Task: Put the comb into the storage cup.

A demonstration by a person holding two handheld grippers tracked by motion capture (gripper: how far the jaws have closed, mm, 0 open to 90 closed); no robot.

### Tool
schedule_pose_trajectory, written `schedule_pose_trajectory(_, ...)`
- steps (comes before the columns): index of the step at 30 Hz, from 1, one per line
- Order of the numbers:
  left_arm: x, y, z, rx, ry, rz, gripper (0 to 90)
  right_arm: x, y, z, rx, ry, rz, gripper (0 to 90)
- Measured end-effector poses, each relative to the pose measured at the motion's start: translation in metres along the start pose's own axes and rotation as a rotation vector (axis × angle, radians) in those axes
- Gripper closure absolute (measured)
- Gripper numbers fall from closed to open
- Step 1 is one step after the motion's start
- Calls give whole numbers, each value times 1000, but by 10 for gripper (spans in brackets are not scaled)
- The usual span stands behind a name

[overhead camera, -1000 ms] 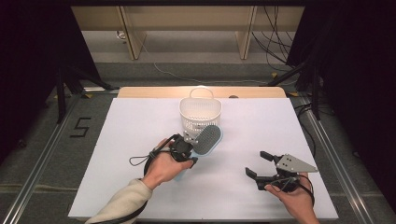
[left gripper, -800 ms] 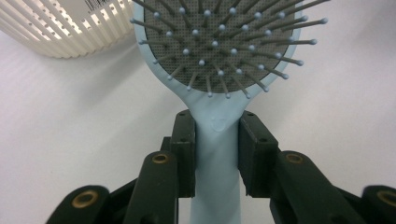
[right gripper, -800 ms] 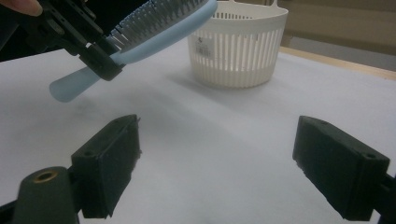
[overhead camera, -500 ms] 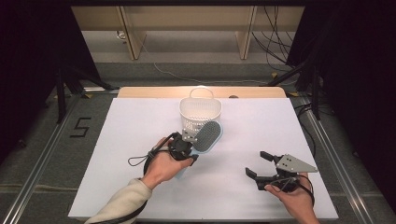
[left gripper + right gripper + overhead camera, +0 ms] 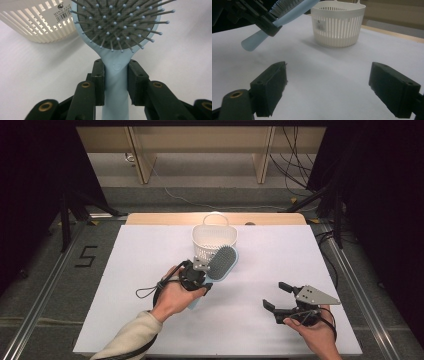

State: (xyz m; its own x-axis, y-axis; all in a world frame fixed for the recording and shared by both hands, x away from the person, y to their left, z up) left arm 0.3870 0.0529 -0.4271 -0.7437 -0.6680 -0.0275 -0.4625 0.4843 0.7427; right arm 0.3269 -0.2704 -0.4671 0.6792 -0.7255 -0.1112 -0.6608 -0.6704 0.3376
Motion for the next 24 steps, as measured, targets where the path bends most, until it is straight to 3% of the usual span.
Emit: schedule_pose_trajectory(24, -2, 6, -3, 73, 5, -28, 697, 0, 0, 0, 0, 0, 2, 156)
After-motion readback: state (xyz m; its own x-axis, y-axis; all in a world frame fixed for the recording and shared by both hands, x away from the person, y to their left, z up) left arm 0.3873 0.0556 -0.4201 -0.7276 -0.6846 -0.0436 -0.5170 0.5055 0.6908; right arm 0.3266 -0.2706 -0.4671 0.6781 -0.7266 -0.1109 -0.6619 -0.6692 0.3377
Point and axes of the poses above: each handheld gripper's, and its own axes: y roughly backward along the jaws, z roughly out of its underside, x roughly to its right, the point moved 1 cm from there along -y, roughly forward along the jaws, and after that the axes turned 5 degrees about -y, right-handed, at the moved point
